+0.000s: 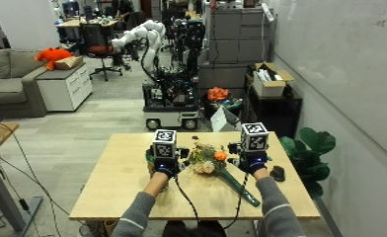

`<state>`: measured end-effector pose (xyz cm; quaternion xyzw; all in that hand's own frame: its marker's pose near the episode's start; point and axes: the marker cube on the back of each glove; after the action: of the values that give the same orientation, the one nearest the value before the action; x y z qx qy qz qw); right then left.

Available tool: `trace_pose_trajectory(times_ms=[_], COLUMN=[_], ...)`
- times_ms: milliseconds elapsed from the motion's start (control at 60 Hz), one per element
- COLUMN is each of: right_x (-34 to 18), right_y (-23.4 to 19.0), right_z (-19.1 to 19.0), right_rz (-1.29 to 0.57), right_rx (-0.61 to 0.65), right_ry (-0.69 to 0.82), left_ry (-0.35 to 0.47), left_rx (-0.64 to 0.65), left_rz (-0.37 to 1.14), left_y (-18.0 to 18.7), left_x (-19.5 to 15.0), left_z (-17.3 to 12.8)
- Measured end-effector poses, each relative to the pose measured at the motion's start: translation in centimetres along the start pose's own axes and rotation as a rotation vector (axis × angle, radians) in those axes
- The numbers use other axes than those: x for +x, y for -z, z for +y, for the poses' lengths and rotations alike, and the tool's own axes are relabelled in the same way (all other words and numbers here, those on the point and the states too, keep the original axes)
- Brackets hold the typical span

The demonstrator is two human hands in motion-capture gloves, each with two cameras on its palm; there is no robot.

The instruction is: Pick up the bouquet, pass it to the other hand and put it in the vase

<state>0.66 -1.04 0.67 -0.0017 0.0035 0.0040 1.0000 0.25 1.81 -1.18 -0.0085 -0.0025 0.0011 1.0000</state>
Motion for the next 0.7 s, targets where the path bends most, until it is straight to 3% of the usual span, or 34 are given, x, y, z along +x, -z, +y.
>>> trace_pose_trajectory(times_ms=[133, 383, 700], right_x=[-0.8, -0.6, -1.0], right_y=[1.5, 0.6, -0.2], right_z=[2.4, 0.3, 0.8], right_rz=[-0.033, -0.044, -0.089], right_rx=[-0.024, -0.015, -0.017], right_ry=[0.004, -0.047, -0.046], left_ry=[-0.016, -0.015, -0.041], left_rx=[-0.024, 0.018, -0.006], left_rz=[-0.005, 0.003, 0.034], left_y=[0.3, -0.3, -0.9], left_x=[0.4, 0.4, 1.0], left_z=[0.6, -0.7, 0.9])
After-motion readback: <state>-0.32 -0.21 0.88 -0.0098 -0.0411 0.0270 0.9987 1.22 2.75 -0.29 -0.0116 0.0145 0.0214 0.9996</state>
